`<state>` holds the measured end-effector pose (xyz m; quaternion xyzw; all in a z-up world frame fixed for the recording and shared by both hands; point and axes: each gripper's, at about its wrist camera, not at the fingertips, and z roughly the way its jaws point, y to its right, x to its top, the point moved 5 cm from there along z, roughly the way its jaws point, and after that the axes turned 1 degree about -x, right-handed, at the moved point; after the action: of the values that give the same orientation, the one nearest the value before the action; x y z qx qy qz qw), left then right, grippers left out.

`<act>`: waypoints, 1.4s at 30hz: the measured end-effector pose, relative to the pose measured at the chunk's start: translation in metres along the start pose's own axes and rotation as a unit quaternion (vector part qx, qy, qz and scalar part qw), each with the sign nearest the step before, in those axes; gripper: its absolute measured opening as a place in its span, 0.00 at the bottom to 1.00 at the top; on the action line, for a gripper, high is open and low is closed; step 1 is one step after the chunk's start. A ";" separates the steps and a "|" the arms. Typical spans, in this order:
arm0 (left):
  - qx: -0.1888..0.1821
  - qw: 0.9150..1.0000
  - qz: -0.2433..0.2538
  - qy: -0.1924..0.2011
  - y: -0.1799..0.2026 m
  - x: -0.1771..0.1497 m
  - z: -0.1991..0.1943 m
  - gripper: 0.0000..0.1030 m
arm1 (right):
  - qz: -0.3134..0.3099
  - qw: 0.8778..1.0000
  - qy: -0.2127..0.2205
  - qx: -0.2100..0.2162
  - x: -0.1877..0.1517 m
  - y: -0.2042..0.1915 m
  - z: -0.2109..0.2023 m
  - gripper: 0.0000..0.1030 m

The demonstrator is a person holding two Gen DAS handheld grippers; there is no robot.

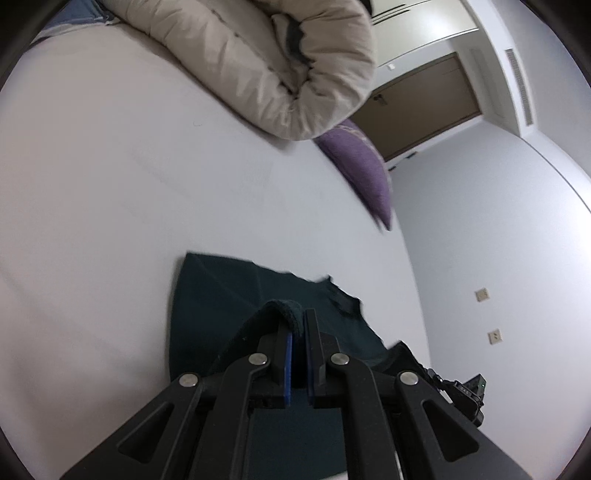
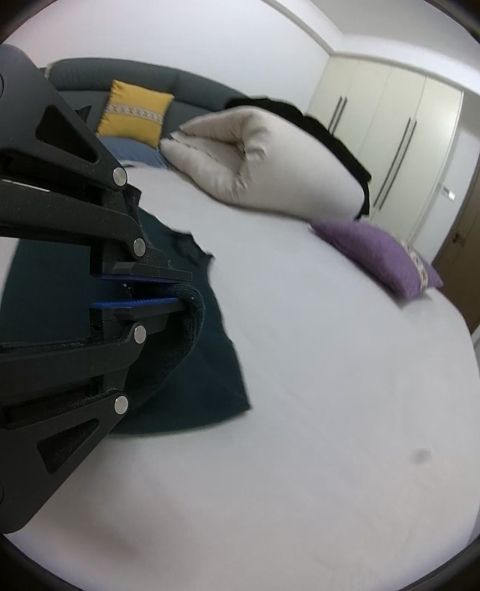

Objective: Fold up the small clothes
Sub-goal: 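Lay the hem down over the collar and open both tools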

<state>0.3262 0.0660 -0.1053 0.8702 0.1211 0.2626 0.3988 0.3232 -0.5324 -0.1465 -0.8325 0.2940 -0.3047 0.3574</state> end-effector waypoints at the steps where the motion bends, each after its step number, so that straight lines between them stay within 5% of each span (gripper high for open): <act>1: 0.004 1.000 -0.002 0.000 -0.003 0.003 0.008 0.06 | 0.002 1.000 0.001 -0.006 0.006 0.004 0.010 0.06; 10: 0.058 0.998 0.000 0.001 -0.028 0.029 0.074 0.08 | 0.022 0.999 0.004 -0.046 0.041 0.038 0.080 0.09; 11: 0.074 0.997 0.000 0.001 -0.032 0.028 0.077 0.16 | 0.020 0.998 0.003 -0.053 0.041 0.040 0.086 0.09; 13: 0.072 0.997 -0.013 -0.003 -0.039 0.027 0.080 0.29 | 0.019 0.997 0.002 -0.069 0.042 0.046 0.097 0.19; 16: 0.066 0.997 -0.019 0.025 -0.039 0.027 0.063 0.52 | 0.016 0.998 0.024 -0.056 0.042 0.047 0.089 0.50; 17: 0.070 0.997 -0.013 0.036 -0.037 0.027 0.055 0.52 | 0.012 0.997 0.036 -0.062 0.043 0.046 0.084 0.62; 22: 0.077 0.994 0.032 0.072 -0.015 0.019 0.020 0.52 | -0.021 0.994 0.074 -0.079 0.039 0.036 0.051 0.62; 28: 0.099 0.986 0.122 0.057 0.012 -0.027 0.027 0.54 | -0.112 0.992 0.030 -0.057 -0.018 -0.003 0.057 0.61; 34: 0.194 0.959 0.201 0.037 0.005 -0.065 0.056 0.54 | -0.190 0.980 -0.038 -0.053 -0.079 -0.017 0.094 0.60; 35: 0.198 0.961 0.191 0.032 -0.006 -0.066 0.058 0.47 | -0.188 0.979 -0.027 -0.070 -0.081 -0.009 0.095 0.54; 38: 0.188 0.964 0.183 0.034 -0.026 -0.070 0.050 0.32 | -0.145 0.987 -0.007 -0.065 -0.070 0.023 0.088 0.12; 42: 0.186 0.963 0.192 0.036 -0.032 -0.081 0.037 0.32 | -0.090 0.990 0.053 -0.093 -0.051 0.064 0.059 0.07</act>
<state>0.2797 0.0293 -0.1786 0.9260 0.0125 0.3381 0.1676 0.3155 -0.5081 -0.2444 -0.8679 0.2629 -0.3508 0.2337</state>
